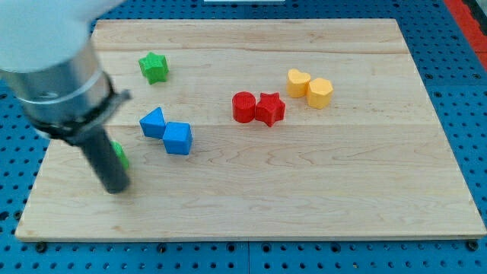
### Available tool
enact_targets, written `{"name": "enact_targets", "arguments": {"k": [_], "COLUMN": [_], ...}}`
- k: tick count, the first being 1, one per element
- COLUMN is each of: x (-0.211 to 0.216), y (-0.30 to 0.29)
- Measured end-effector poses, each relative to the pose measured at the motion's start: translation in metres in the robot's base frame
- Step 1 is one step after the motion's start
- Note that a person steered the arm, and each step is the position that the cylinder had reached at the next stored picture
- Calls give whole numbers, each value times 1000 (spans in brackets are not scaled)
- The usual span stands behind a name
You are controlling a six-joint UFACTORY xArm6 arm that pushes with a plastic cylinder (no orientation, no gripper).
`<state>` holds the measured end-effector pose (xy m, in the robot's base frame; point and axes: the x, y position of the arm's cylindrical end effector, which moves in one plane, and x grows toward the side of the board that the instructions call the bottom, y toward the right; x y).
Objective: Push green circle closer to green star
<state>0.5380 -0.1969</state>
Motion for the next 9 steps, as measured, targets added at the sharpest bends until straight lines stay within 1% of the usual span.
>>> {"name": "enact_targets", "arguments": {"k": [1,2,3,4,5,6,7,8,9], "x": [-59,-71,-13,-51,-111,-137,-152,-107,-149], "y": [-38,-36,-21,-15,-24,-17,-11,12,4]}}
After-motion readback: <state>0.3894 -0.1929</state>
